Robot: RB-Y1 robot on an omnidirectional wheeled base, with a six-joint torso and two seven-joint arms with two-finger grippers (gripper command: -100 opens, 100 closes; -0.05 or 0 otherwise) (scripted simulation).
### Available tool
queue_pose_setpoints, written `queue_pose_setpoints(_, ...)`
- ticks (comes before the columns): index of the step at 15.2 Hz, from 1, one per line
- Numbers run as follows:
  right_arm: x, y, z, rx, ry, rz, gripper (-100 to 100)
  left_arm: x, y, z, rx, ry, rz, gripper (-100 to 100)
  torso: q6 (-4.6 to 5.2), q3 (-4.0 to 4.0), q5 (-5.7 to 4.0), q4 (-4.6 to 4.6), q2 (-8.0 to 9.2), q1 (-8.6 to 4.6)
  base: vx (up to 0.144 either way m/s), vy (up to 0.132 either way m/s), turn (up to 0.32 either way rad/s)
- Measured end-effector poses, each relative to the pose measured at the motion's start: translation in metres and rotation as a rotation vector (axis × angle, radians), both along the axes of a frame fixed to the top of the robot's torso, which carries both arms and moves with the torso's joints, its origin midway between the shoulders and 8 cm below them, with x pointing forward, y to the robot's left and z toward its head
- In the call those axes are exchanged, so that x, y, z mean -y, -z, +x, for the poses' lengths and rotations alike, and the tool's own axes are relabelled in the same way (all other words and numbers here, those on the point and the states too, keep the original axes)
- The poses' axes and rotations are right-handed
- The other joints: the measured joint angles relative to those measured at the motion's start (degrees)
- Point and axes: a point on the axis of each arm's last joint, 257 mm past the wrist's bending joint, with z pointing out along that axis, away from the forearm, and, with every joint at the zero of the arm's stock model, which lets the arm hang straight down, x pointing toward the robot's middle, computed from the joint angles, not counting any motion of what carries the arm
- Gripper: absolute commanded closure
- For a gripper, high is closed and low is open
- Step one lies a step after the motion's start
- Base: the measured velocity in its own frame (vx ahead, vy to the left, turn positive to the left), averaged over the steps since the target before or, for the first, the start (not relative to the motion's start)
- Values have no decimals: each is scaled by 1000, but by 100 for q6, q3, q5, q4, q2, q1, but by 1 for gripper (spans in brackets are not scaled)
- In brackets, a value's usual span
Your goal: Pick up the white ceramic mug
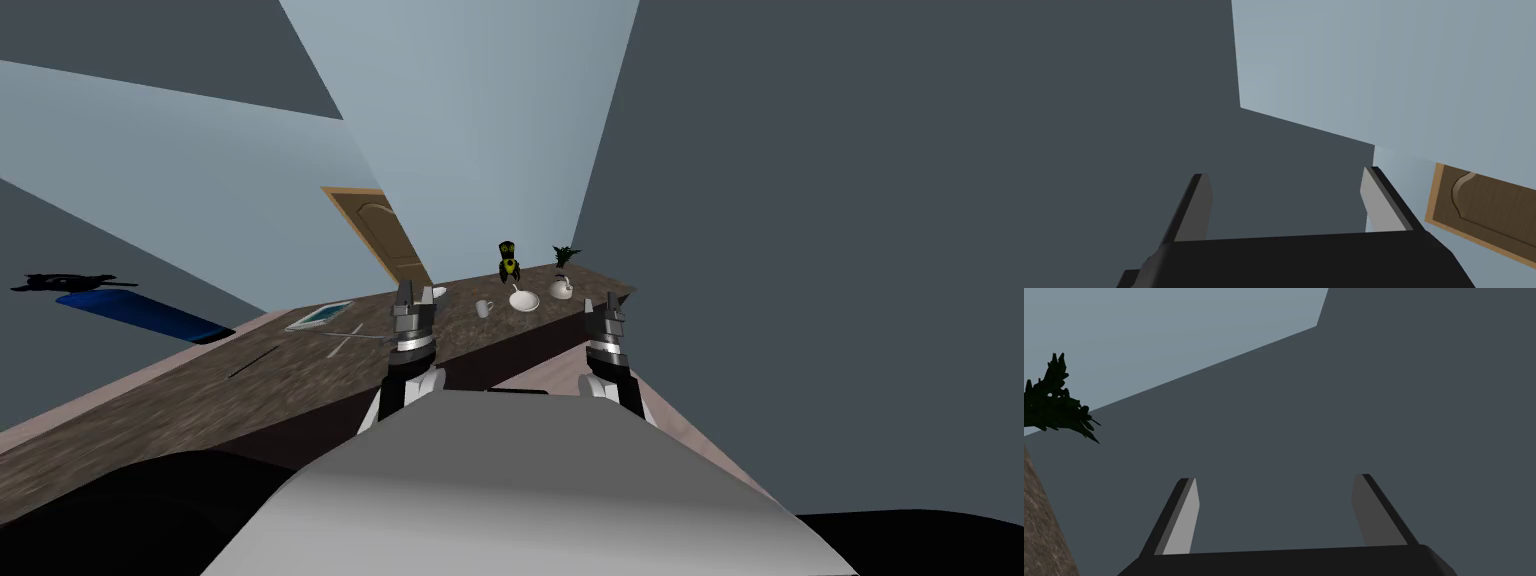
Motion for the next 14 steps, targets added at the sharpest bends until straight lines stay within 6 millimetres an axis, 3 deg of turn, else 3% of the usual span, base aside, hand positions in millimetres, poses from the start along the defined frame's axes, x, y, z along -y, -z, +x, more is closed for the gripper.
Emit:
queue_pose_setpoints(6,0,0,0,0,0,0,0,16,23,16,-64,84,64,-100,1,-1,0,-1,-2,0,3,-4,-49)
queue_pose_setpoints(14,0,0,0,0,0,0,0,36,74,40,-187,211,150,-100,1,2,-2,1,4,-9,-10,-21,-63)
